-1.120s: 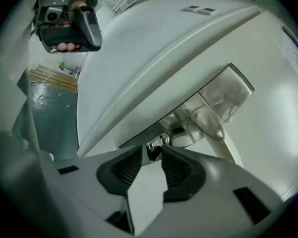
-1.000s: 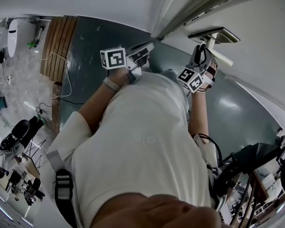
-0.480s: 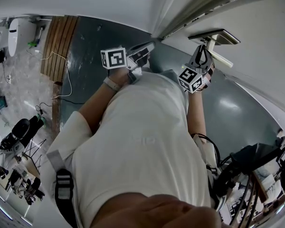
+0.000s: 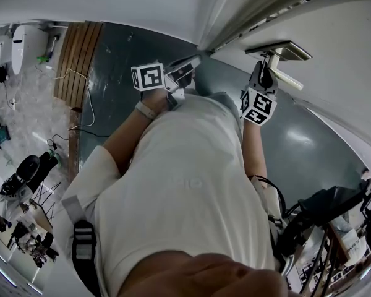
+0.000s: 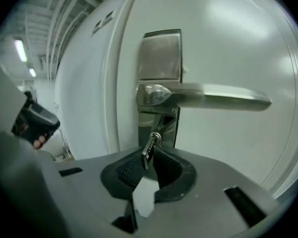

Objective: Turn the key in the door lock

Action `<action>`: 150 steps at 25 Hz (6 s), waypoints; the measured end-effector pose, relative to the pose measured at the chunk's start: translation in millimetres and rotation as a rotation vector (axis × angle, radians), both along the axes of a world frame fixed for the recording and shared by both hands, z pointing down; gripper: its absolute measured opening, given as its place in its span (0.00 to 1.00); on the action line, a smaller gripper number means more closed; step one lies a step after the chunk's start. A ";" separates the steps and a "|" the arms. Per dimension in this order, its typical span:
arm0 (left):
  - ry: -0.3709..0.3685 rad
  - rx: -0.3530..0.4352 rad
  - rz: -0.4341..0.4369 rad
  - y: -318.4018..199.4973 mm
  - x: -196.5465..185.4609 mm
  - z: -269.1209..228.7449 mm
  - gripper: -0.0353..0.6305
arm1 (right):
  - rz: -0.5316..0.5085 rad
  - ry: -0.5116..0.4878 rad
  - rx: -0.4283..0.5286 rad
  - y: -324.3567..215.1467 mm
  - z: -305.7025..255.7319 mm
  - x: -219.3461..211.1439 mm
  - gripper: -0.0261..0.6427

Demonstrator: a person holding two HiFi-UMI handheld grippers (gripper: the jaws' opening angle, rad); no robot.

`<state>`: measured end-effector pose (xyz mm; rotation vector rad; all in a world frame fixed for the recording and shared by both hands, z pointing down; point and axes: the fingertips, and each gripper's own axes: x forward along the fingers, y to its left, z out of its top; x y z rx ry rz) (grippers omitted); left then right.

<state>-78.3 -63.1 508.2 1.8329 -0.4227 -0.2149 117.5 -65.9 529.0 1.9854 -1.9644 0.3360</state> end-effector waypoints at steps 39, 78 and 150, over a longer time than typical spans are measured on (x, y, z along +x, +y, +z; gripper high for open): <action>-0.009 -0.024 -0.014 4.5 -6.6 4.7 0.06 | 0.162 -1.941 0.154 3.9 6.5 -8.6 0.10; 0.017 -0.054 -0.012 -5.6 -1.0 6.4 0.06 | -0.298 1.144 -0.085 14.1 -3.6 -18.0 0.18; 0.020 -0.087 -0.042 -2.8 -4.5 15.9 0.06 | 0.173 -1.864 0.114 8.6 5.9 -6.9 0.10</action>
